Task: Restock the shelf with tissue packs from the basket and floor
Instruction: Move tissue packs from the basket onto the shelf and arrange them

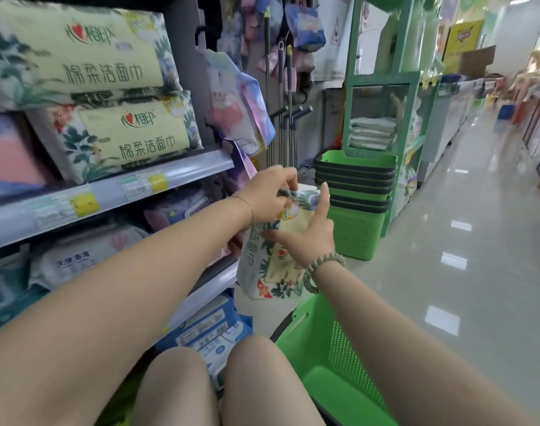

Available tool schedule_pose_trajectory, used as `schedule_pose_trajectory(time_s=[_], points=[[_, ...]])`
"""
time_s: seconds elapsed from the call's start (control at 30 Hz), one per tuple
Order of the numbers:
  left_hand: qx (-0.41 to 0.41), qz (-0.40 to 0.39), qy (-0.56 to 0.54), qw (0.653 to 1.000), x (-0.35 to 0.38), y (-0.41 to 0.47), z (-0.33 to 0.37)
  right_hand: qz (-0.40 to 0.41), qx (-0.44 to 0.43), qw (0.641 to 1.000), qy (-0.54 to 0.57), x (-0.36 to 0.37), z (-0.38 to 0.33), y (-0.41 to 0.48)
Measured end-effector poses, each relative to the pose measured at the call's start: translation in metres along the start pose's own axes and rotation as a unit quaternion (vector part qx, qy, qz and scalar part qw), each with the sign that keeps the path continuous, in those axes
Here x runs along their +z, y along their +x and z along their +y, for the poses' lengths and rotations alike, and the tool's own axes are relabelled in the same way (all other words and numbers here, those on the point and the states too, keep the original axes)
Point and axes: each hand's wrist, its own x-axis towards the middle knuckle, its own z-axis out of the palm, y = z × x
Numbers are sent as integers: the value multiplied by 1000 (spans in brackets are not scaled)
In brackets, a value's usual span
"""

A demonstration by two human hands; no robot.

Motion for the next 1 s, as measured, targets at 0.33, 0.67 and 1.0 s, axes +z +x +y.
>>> schedule_pose_trajectory(time_s=[0.33,0.67,1.0], points=[[54,76,94,991,-50,-49,-17,32,32,993,108,17,-50,-12],[-31,63,412,908,-77,-113,-24,24,138,965,221,34,-113,-19],[-84,181,546,814,-107,-141,-38,-63,120,945,299,50,-169,-36]])
